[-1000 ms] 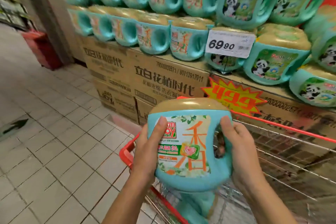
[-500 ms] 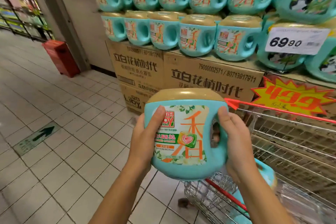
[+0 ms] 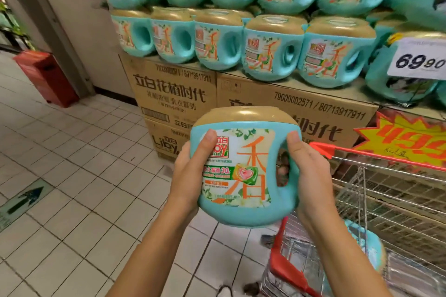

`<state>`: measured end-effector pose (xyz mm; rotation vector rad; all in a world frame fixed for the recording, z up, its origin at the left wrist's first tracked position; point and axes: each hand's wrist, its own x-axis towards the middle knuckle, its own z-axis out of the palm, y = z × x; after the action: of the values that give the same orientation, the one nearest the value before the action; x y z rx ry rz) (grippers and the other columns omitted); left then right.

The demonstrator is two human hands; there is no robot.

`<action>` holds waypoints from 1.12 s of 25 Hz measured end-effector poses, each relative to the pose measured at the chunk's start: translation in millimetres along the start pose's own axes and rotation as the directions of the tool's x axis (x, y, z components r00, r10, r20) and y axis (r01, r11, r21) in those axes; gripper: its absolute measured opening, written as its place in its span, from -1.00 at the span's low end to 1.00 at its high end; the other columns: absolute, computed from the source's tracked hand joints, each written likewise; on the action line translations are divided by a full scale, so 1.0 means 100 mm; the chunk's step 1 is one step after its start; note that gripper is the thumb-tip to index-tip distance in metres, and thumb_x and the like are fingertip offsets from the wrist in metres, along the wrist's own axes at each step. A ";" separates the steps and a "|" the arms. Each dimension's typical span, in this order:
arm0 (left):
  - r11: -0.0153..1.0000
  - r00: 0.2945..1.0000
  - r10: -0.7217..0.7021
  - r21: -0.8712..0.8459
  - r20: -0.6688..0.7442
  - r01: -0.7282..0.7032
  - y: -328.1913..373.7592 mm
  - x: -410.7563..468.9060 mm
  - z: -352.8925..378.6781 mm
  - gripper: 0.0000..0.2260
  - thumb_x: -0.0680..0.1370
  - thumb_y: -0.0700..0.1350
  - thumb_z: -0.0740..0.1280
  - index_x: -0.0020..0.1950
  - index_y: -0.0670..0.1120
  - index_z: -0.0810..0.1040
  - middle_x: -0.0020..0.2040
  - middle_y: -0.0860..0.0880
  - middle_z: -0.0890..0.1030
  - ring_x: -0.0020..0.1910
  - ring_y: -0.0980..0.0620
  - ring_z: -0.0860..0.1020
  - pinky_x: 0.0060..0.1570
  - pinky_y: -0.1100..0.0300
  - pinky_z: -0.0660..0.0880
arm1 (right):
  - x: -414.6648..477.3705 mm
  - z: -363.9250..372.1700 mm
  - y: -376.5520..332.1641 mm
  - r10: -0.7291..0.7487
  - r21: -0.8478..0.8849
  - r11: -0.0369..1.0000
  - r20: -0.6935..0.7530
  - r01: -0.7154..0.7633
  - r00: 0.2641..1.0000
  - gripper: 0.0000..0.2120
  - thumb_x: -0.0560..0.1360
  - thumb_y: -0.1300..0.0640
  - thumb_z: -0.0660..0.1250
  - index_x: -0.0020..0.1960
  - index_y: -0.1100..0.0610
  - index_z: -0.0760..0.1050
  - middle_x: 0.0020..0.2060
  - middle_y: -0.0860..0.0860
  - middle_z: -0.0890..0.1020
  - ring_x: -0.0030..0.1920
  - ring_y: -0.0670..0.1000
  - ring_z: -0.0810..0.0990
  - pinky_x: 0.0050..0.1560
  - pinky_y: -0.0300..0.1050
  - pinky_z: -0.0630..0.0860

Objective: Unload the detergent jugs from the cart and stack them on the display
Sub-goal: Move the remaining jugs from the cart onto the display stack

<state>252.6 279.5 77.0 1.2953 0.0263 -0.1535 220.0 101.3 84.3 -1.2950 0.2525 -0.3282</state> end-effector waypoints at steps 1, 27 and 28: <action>1.000 1.000 0.000 0.002 0.021 0.000 0.02 0.19 0.00 -0.28 0.25 0.28 0.45 0.23 -0.17 0.50 0.02 -0.17 0.70 -0.03 -0.16 0.69 -0.11 0.00 0.64 | 0.14 0.05 0.02 -0.006 0.012 1.000 -0.017 0.006 1.000 -0.57 0.39 -0.23 0.39 -0.18 0.16 0.48 -0.45 0.04 0.42 -0.49 -0.05 0.35 -0.50 -0.23 0.30; 0.909 0.700 0.413 -0.226 0.583 -0.349 1.43 3.37 1.90 -0.21 0.12 -0.02 0.64 0.29 -0.09 0.43 0.05 -0.06 0.70 0.00 -0.08 0.69 -0.13 0.05 0.64 | 2.66 0.04 -1.83 -0.593 -0.429 0.774 -0.235 0.465 0.770 -0.62 0.49 -0.20 0.19 0.13 -0.01 0.56 0.04 -0.10 0.68 0.08 -0.12 0.64 -0.03 -0.30 0.53; 0.902 0.690 0.429 -0.231 0.584 -0.365 1.47 3.42 2.00 -0.19 0.12 -0.01 0.65 0.30 -0.08 0.42 0.07 -0.07 0.69 0.02 -0.08 0.68 -0.10 0.01 0.64 | 2.70 -0.01 -1.88 -0.604 -0.468 0.759 -0.246 0.453 0.758 -0.58 0.47 -0.22 0.19 0.20 -0.02 0.53 0.06 -0.12 0.67 0.07 -0.15 0.63 -0.04 -0.31 0.50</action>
<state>596.8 92.9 236.3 1.0680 -0.8161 -0.1982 451.6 -45.1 265.6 -1.6805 0.2757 -1.0911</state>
